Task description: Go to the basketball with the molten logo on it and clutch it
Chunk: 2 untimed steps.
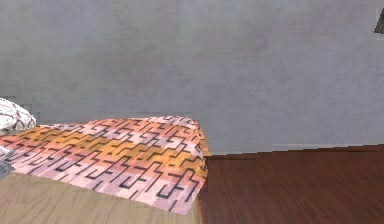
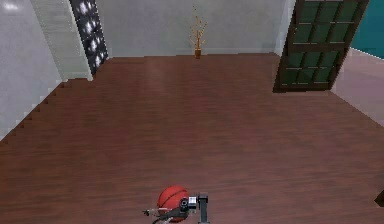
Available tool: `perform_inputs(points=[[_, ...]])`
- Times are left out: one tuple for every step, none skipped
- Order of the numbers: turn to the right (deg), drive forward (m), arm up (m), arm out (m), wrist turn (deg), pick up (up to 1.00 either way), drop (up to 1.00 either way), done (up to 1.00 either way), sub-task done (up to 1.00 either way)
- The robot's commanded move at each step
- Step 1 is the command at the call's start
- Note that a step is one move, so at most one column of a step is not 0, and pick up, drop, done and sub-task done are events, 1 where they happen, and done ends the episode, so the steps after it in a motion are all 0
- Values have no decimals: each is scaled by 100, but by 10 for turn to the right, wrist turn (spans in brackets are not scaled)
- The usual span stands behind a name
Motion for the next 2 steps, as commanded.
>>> perform_inputs(points=[[0, 0, 0, 0, 450, 0, 0, 0, 0], [0, 0, 0, 0, 180, 0, 0, 0, 0]])
